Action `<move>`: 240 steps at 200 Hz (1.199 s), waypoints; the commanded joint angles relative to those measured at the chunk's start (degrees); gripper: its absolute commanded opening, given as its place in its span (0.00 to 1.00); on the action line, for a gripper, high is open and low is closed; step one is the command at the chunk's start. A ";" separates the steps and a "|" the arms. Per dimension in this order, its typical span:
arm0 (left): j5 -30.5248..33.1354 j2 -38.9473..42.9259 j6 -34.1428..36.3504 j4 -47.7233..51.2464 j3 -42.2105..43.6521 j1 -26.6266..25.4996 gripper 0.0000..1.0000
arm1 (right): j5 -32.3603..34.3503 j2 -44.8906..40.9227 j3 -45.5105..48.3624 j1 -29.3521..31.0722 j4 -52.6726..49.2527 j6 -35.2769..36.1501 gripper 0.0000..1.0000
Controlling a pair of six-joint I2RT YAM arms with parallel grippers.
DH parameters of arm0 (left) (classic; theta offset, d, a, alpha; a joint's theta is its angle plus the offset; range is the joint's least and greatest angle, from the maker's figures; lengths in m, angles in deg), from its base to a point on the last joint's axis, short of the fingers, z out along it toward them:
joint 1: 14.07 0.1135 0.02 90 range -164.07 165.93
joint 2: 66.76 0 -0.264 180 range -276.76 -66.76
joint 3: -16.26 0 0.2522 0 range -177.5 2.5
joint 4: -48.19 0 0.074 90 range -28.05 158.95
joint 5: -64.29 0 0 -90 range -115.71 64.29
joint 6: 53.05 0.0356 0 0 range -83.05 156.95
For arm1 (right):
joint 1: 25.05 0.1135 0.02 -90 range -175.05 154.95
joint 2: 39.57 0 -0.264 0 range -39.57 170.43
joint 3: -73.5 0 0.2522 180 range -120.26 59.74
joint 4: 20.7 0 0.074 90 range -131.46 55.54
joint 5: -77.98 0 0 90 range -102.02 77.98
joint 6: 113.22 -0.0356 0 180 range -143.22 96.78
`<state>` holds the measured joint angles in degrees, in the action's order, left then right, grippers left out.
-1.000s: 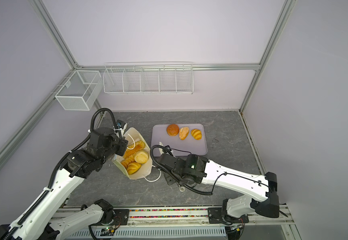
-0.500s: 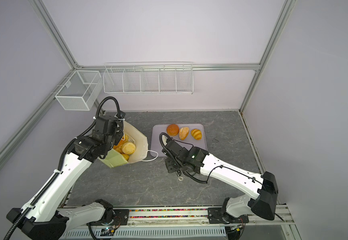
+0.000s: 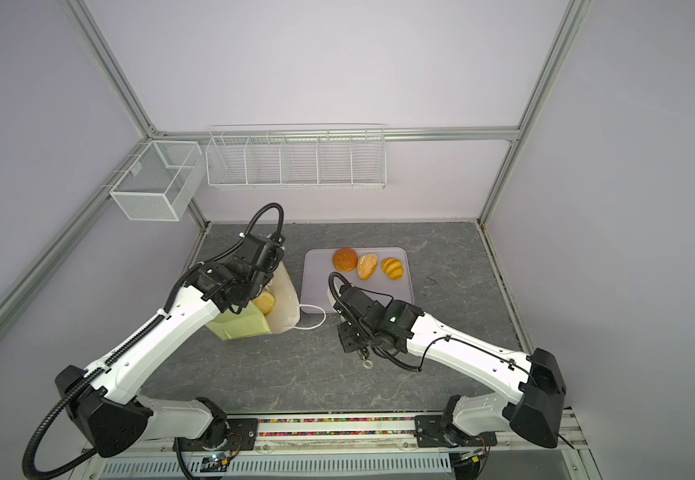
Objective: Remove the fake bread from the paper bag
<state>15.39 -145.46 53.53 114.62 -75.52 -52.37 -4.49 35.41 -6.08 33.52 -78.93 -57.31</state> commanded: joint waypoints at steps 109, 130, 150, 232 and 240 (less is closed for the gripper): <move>-22.09 8.64 -11.26 -1.38 8.47 -4.51 0.00 | -4.28 5.03 -4.39 13.95 5.48 -3.61 0.26; -24.69 11.00 -9.20 -1.99 10.17 -5.83 0.00 | -7.92 9.51 -3.96 14.28 10.02 -5.23 0.26; -27.06 14.05 -7.90 -3.00 12.66 -6.84 0.00 | -11.22 13.78 -4.60 15.25 13.15 -6.16 0.25; -32.16 24.15 -8.92 -5.15 19.98 -7.14 0.00 | -9.07 17.14 -2.36 17.11 20.03 -12.97 0.27; -32.44 24.61 -9.12 -5.58 20.31 -7.13 0.00 | -8.59 17.52 -2.69 17.11 20.12 -13.36 0.28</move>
<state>-14.29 -122.51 45.18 111.05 -56.20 -59.15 -15.70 53.99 -9.45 50.80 -62.32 -67.01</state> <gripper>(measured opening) 0.047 0.275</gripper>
